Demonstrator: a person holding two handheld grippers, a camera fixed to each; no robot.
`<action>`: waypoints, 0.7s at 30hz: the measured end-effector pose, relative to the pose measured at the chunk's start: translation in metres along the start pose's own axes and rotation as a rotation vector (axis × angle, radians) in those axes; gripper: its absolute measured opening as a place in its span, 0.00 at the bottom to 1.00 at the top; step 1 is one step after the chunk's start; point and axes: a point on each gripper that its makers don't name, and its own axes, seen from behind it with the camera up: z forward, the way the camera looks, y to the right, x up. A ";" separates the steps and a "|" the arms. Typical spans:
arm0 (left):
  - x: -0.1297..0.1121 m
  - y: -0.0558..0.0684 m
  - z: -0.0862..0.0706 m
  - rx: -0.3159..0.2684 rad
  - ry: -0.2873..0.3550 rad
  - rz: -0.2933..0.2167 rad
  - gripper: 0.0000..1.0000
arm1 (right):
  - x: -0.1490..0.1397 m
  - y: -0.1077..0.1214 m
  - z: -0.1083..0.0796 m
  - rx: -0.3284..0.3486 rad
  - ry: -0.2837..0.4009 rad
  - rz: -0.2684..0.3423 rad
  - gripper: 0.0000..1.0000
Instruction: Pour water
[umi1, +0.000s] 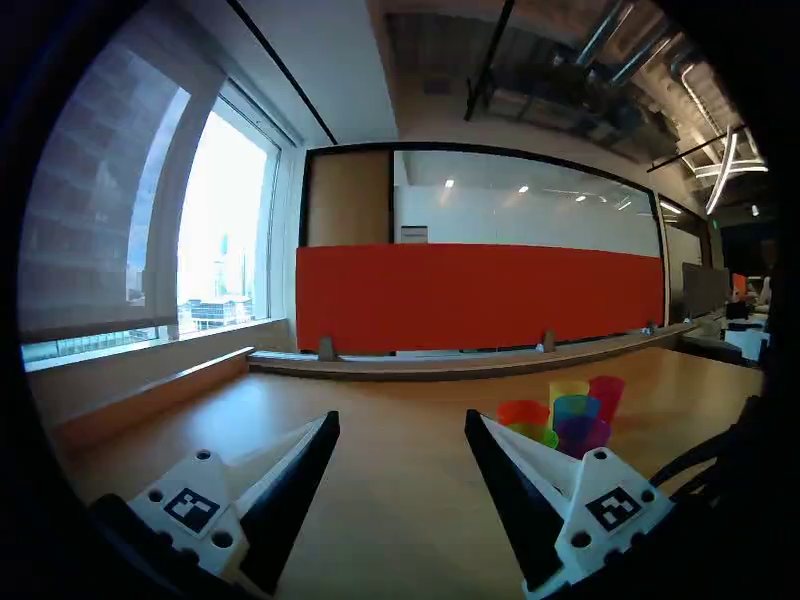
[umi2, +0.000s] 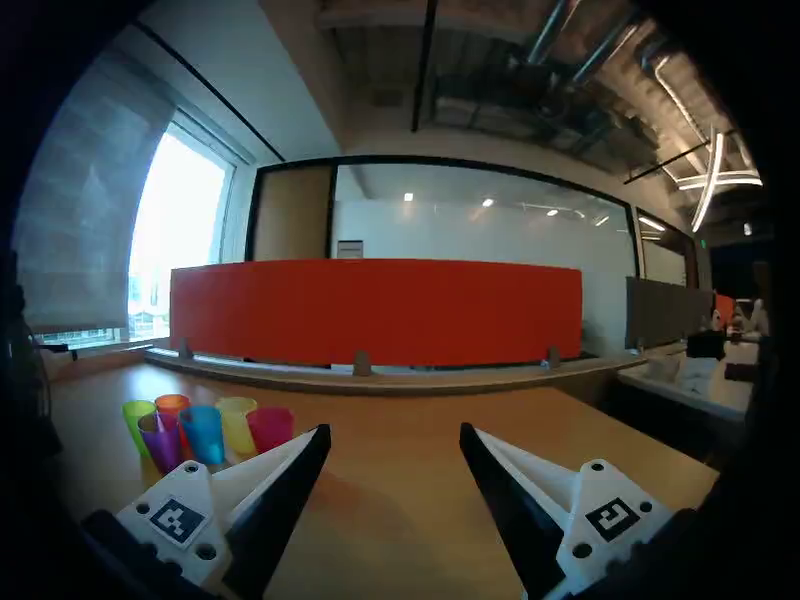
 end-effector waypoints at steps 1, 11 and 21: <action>0.002 0.000 0.001 -0.002 -0.001 0.002 0.93 | 0.004 -0.001 0.000 0.001 0.001 -0.002 1.00; 0.031 0.004 0.010 -0.025 -0.003 0.021 0.93 | 0.047 -0.009 0.009 0.018 0.014 -0.041 1.00; 0.073 0.003 0.021 -0.046 -0.002 0.024 0.93 | 0.077 -0.015 0.019 0.044 0.006 -0.028 1.00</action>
